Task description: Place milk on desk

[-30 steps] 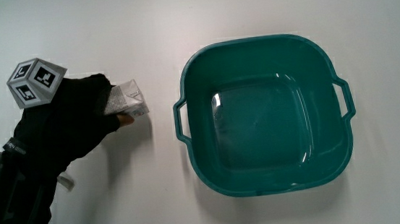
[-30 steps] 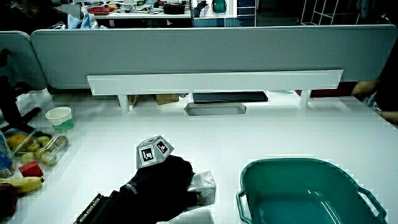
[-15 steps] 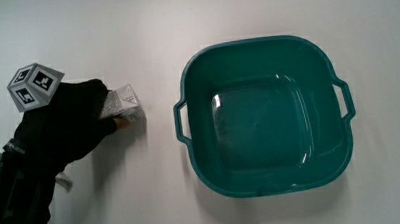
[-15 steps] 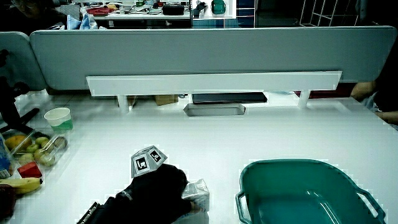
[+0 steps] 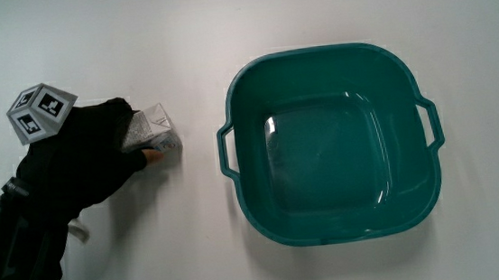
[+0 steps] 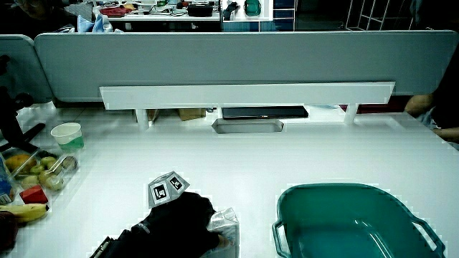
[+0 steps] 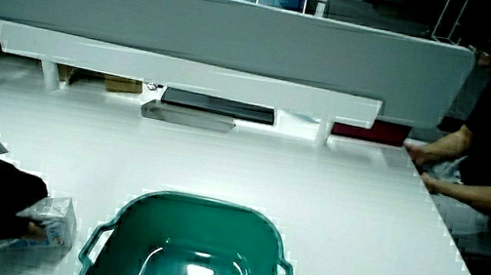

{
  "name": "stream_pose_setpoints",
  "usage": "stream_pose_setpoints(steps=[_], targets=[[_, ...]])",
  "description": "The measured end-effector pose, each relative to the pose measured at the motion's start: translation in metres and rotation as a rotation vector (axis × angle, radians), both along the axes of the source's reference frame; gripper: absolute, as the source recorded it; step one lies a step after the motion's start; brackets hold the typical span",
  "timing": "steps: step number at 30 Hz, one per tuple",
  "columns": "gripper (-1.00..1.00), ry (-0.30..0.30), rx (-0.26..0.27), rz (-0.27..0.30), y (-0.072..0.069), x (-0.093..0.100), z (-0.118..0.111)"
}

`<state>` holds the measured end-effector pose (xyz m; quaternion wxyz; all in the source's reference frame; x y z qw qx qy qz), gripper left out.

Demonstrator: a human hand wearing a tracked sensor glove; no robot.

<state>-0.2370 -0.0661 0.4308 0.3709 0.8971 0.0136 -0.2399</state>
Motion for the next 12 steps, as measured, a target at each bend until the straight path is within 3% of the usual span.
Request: stream_pose_setpoints(steps=[3,4,6,9,10,12], targets=[[-0.43,0.028,-0.015,-0.001,0.006,0.001,-0.009],[-0.48,-0.013,-0.002,-0.061,0.009,0.001,-0.013],[-0.57,-0.018,0.012,-0.083,0.015,0.001,-0.027],[-0.7,-0.017,0.086,-0.018,0.022,0.007,-0.05],[-0.74,0.038,0.069,0.018,0.025,0.003,-0.044],[-0.83,0.007,0.15,0.11,0.034,0.016,-0.062]])
